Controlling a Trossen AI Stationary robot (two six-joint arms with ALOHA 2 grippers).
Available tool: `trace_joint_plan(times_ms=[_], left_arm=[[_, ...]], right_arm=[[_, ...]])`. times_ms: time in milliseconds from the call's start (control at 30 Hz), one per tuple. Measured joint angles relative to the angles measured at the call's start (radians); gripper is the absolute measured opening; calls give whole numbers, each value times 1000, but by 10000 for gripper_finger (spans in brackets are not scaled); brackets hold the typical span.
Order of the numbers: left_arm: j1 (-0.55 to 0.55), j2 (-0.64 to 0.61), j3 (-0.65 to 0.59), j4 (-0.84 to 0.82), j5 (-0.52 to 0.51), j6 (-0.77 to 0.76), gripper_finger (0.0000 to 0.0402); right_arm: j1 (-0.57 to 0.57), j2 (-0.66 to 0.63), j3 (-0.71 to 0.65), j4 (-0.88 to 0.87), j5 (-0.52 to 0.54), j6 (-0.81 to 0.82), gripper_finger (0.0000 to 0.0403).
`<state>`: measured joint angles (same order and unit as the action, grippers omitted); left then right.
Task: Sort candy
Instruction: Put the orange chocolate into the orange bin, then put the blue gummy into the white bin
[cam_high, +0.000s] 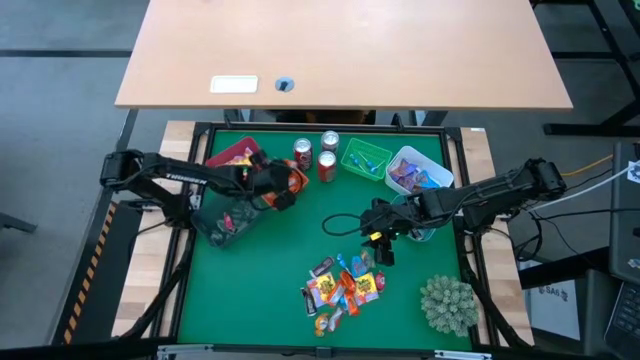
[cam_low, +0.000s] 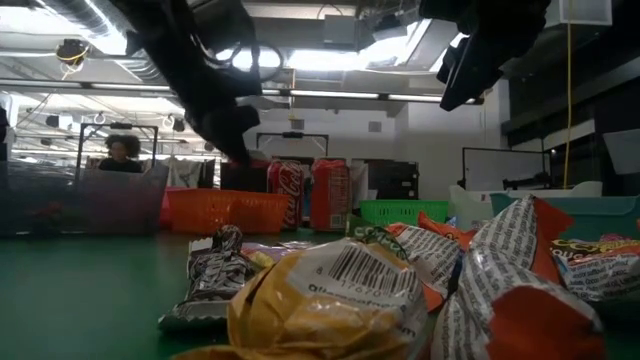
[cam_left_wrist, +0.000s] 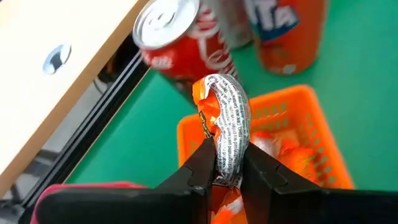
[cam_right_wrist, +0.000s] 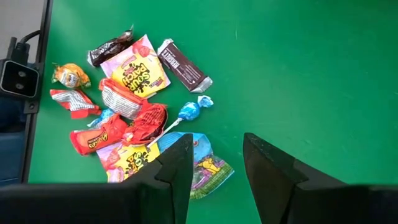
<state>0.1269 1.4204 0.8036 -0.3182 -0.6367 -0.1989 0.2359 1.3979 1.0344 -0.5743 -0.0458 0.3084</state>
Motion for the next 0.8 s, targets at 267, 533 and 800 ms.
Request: trace_joint_plan(times_ms=[267, 533, 800], left_arm=[[28, 0, 0, -23, 0, 0, 46], [53, 1, 0, -23, 42, -1, 100], [37, 1, 0, -21, 81, -71, 149]], right_arm=[[-1, 0, 0, 0, 0, 0, 138], [-1, 0, 0, 0, 0, 0, 138], [-1, 0, 0, -1, 0, 0, 138]])
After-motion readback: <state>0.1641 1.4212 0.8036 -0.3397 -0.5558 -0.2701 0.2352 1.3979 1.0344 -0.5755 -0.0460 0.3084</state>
